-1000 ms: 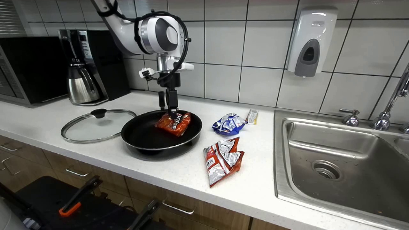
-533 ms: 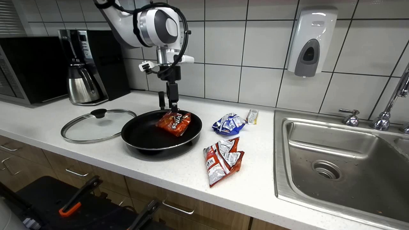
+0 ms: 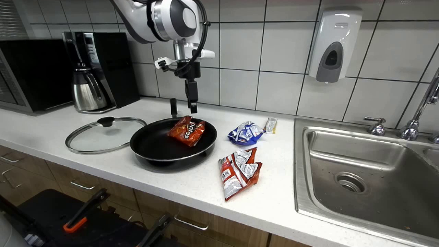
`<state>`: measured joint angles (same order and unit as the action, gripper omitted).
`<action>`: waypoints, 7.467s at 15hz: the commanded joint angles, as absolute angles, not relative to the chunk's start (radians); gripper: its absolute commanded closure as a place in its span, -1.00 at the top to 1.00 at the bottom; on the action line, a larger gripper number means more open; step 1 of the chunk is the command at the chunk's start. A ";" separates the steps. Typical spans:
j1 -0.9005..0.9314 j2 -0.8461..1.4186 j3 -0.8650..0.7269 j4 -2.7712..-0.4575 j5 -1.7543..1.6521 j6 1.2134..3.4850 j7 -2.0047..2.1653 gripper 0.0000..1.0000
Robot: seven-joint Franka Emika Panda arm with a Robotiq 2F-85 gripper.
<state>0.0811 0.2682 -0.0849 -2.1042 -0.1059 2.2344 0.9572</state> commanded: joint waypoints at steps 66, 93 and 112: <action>-0.090 0.481 -0.204 -1.925 0.047 2.511 0.376 -1.00; 0.136 0.089 -0.147 -2.280 -0.237 2.510 0.745 -1.00; 0.118 -0.074 0.035 -2.519 -0.160 2.475 0.786 -1.00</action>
